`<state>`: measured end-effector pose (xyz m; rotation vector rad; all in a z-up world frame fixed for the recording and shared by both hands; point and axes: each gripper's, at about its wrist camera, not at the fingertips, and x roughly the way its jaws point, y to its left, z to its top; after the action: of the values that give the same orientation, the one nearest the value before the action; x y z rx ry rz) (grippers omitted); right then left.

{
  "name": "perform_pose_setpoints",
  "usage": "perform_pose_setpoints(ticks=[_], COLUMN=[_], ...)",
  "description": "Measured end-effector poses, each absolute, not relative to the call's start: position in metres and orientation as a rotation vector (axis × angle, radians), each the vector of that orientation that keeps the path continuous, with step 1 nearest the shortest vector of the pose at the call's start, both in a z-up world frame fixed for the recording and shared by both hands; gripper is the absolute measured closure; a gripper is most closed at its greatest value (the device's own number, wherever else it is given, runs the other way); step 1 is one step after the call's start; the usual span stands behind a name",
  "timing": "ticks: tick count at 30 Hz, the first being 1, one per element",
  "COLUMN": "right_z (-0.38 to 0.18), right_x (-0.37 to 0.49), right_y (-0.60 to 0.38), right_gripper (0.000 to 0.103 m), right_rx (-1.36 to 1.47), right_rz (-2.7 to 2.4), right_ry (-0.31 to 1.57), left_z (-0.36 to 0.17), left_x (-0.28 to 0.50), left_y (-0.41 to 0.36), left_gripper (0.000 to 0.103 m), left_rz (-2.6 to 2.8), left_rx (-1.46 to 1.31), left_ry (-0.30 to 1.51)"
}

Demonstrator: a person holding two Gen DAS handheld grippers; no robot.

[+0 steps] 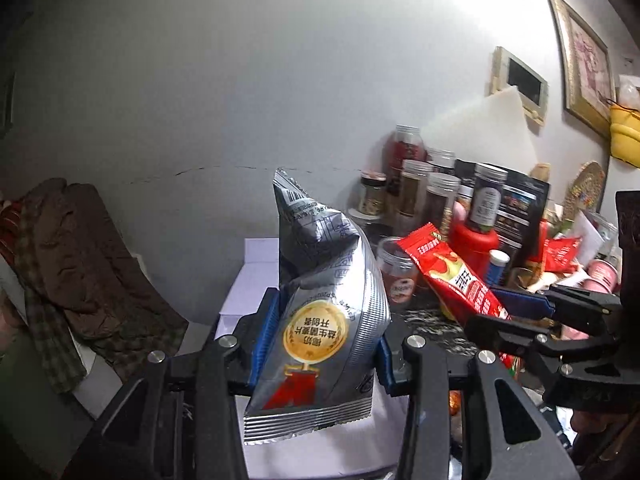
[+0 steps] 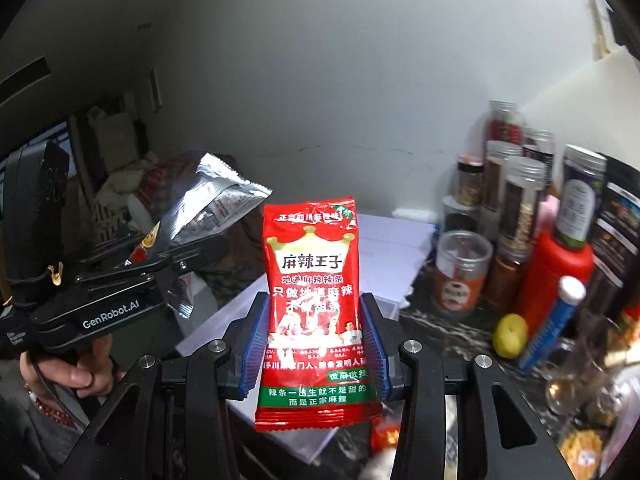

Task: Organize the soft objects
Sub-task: 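Lift the silver bag and red packet and carry both toward the white box, then lower both packets into the white box and open both tools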

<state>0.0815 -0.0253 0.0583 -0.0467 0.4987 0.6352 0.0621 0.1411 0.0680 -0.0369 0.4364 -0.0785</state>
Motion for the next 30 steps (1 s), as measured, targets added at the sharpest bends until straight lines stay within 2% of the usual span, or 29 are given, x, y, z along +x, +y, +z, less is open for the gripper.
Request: perform_pose_setpoints(ticks=[8,30], right_z=[0.049,-0.011], right_x=[0.122,0.201], right_y=[0.009,0.051], right_gripper=[0.059,0.059], right_rx=[-0.078,-0.125], right_rz=[0.655,0.644], right_ry=[0.497,0.737], left_z=[0.049,-0.033], left_x=[0.105,0.189], left_y=[0.178,0.193], left_gripper=[0.061,0.061], left_rz=[-0.062,-0.051], left_rx=[-0.066,-0.086], left_ry=[0.491,0.796])
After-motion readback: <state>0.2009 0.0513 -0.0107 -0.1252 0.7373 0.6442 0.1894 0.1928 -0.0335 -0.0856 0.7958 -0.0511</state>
